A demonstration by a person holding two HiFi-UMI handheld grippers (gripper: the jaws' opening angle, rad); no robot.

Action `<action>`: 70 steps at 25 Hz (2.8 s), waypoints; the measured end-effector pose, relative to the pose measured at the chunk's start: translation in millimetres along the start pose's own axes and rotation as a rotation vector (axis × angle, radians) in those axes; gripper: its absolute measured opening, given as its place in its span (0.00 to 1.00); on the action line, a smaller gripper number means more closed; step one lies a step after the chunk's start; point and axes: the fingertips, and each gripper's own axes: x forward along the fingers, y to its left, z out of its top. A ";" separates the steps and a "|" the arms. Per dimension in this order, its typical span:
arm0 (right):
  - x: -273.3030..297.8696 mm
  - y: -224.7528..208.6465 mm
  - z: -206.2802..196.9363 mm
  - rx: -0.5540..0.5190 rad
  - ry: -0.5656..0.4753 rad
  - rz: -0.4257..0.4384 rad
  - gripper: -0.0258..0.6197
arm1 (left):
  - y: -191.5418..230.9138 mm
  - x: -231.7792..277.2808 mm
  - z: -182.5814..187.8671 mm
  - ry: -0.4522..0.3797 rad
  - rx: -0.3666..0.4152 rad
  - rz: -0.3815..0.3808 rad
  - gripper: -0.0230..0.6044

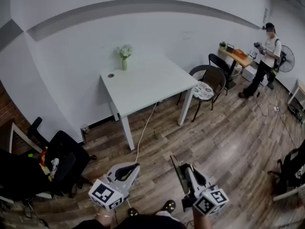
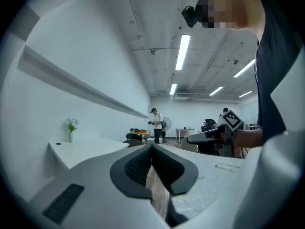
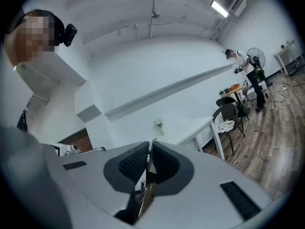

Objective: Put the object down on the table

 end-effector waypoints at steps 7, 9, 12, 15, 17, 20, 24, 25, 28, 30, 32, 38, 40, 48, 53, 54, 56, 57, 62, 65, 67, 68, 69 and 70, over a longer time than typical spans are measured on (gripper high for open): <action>-3.0 -15.9 8.8 -0.001 0.000 0.005 0.07 | -5.6 12.6 -1.3 0.028 -0.005 0.017 0.03; -4.1 -19.9 10.2 0.002 -0.002 0.007 0.07 | -7.7 17.0 2.2 0.009 0.010 0.014 0.03; -5.6 -25.5 11.2 0.019 -0.005 0.021 0.07 | -12.3 22.6 3.2 0.010 0.009 0.015 0.03; -7.4 -33.0 12.5 0.042 -0.008 0.034 0.07 | -15.7 29.2 -0.7 0.017 0.012 0.017 0.03; -9.9 -40.1 14.6 0.053 -0.010 0.033 0.07 | -19.0 34.8 -2.7 0.024 0.010 0.019 0.03; -13.9 -53.1 20.5 0.063 -0.016 0.038 0.07 | -25.7 46.4 -4.0 0.037 0.003 0.023 0.03; -24.0 -77.2 30.1 0.062 -0.021 0.038 0.07 | -39.3 66.8 -7.3 0.056 0.008 0.021 0.04; -26.7 -83.1 33.7 0.062 -0.020 0.035 0.07 | -43.6 73.5 -6.4 0.052 0.010 0.018 0.03; -32.5 -101.2 44.5 0.063 -0.024 0.034 0.07 | -53.0 94.6 -4.4 0.040 0.017 0.013 0.03; -37.4 -115.1 51.7 0.064 -0.030 0.033 0.07 | -59.5 108.6 -3.8 0.039 0.022 0.008 0.03; -42.4 -129.3 59.7 0.066 -0.037 0.030 0.07 | -67.5 123.3 -1.2 0.039 0.026 0.002 0.03; -51.7 -160.7 73.2 0.073 -0.045 0.029 0.07 | -83.0 154.3 -0.8 0.050 0.041 -0.003 0.03; -54.2 -167.5 76.8 0.075 -0.048 0.033 0.07 | -87.2 160.2 1.2 0.047 0.045 0.001 0.03; -40.2 -180.2 85.7 0.080 -0.053 0.039 0.07 | -71.8 159.6 -0.8 0.051 0.026 0.056 0.03; -25.2 -186.3 86.4 0.070 -0.047 0.034 0.07 | -55.7 167.3 -5.1 0.060 0.005 0.060 0.04; -21.0 -186.7 88.0 0.071 -0.050 0.034 0.07 | -51.9 171.7 -4.5 0.052 0.009 0.055 0.03; -10.5 -187.2 91.2 0.069 -0.054 0.032 0.07 | -41.2 180.6 -2.0 0.031 0.021 0.043 0.03; -4.9 -187.8 92.4 0.066 -0.055 0.030 0.07 | -34.9 184.6 -1.7 0.028 0.021 0.038 0.03; 30.3 -193.9 102.0 0.053 -0.058 0.011 0.07 | 1.1 207.2 -2.5 0.029 0.007 0.016 0.03; 55.9 -199.4 105.2 0.042 -0.051 0.002 0.07 | 25.5 223.0 0.7 0.016 0.005 0.002 0.03; 74.3 -199.1 110.0 0.042 -0.056 0.002 0.07 | 42.4 230.8 -0.6 0.028 -0.007 0.001 0.03; 83.9 -199.0 112.4 0.043 -0.059 0.002 0.07 | 51.2 234.4 -0.9 0.030 -0.009 0.000 0.03; 93.6 -199.8 114.2 0.044 -0.059 0.001 0.07 | 60.3 238.2 -0.9 0.029 -0.008 -0.001 0.03; 103.2 -201.1 115.6 0.042 -0.057 0.001 0.07 | 69.6 241.8 -0.3 0.023 -0.005 -0.001 0.03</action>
